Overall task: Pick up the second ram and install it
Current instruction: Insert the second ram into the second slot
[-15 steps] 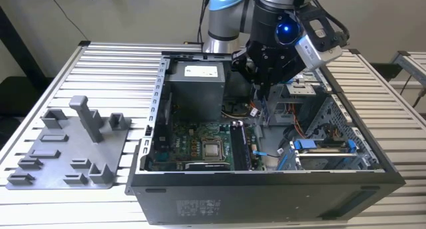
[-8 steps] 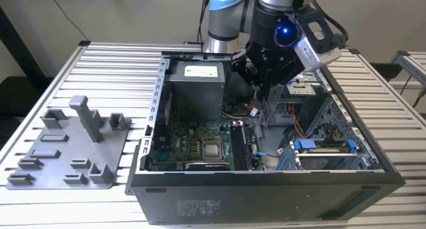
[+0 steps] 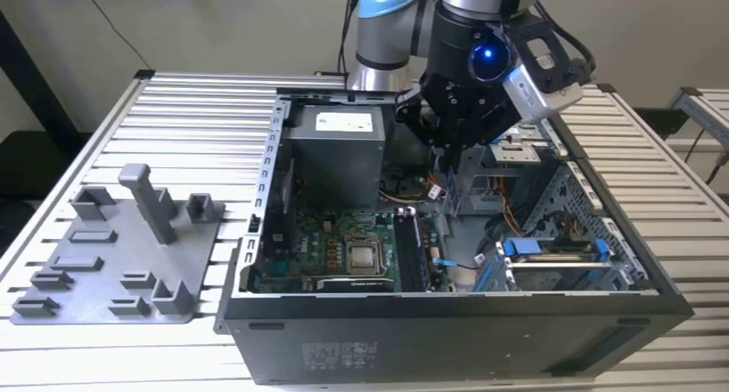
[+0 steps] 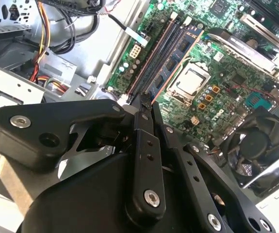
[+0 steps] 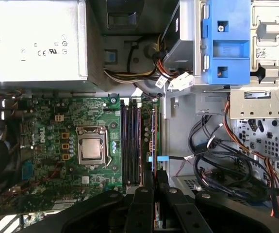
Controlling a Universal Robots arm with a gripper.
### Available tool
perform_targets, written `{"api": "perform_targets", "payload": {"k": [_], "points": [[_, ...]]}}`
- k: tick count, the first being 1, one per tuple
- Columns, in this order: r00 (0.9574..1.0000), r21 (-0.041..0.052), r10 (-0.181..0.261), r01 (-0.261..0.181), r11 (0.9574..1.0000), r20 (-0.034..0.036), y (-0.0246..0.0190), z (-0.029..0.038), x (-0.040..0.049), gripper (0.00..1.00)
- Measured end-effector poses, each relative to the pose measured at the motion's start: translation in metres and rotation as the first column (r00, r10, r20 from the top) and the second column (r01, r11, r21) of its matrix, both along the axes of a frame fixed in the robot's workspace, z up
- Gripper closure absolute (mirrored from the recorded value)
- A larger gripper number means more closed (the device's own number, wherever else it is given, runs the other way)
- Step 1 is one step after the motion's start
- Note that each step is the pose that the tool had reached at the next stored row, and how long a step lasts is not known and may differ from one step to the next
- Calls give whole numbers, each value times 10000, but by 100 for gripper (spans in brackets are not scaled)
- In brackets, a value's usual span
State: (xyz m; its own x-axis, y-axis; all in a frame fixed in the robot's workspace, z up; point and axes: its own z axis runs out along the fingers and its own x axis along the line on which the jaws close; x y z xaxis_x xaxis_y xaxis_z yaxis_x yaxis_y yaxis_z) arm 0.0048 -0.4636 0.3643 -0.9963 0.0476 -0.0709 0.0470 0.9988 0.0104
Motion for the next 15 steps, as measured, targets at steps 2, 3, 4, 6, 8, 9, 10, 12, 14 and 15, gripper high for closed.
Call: {"api": "perform_targets", "payload": {"k": [2,3,4,6,8,9,10,12,14,15], "points": [[10000,0,-1,1,10000,-37,1,-13,-1,86],[10000,-1,-1,1,10000,-68,1,-21,-2,86],[9999,0,-2,2,10000,-104,1,-29,-2,86],[9998,-1,-5,5,10000,-200,1,-42,-2,86],[9995,-2,-12,12,10000,-305,1,-56,-2,86],[9994,-2,-16,16,10000,-339,1,-61,-2,86],[9994,-4,-24,24,10000,-345,1,-62,-2,86],[9994,-2,-25,25,10000,-345,1,-64,-2,86],[9994,-2,-27,27,10000,-345,1,-64,-2,86],[9994,-2,-27,27,10000,-345,1,-66,-2,86]]}}
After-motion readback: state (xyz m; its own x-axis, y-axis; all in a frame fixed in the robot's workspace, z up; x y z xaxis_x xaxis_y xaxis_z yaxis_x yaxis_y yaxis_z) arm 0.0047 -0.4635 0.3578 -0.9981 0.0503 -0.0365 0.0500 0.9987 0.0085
